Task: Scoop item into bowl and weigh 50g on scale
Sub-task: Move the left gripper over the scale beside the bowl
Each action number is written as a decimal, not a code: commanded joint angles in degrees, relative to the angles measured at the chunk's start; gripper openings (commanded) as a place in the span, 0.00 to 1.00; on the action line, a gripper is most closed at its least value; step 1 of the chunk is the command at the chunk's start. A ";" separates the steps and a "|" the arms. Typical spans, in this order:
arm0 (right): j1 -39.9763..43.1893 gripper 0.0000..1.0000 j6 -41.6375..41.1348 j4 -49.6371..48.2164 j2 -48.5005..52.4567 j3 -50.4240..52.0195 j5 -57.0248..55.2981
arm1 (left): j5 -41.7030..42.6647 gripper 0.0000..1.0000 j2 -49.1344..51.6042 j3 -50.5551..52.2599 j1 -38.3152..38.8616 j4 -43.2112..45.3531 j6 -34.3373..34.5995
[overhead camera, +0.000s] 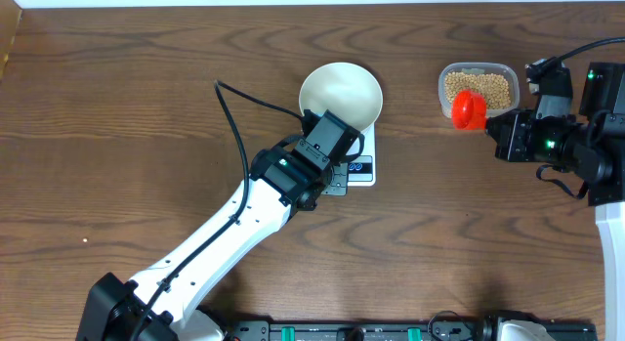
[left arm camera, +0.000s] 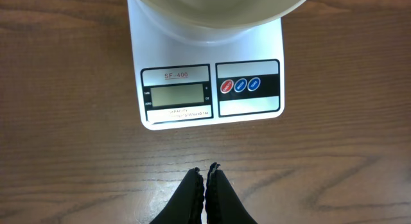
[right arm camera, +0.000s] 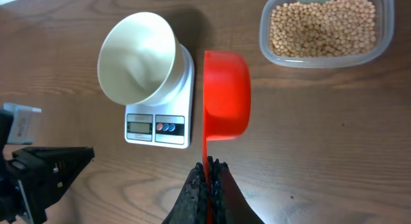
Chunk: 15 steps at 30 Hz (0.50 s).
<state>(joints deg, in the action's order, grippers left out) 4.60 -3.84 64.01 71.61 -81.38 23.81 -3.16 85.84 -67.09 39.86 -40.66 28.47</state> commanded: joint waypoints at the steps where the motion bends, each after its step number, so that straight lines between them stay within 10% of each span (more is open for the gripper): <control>1: 0.24 0.01 -0.37 0.87 -0.09 -1.03 -0.92 | -0.33 0.08 0.28 0.13 0.09 -0.63 -0.61; 15: 0.24 0.01 1.86 3.48 -0.09 -1.01 -5.14 | -0.35 0.07 1.44 0.24 0.15 1.09 -0.79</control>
<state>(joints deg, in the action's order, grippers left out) 4.60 -3.42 67.48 71.64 -81.38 20.84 -3.16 85.86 -67.09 39.86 -40.01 28.45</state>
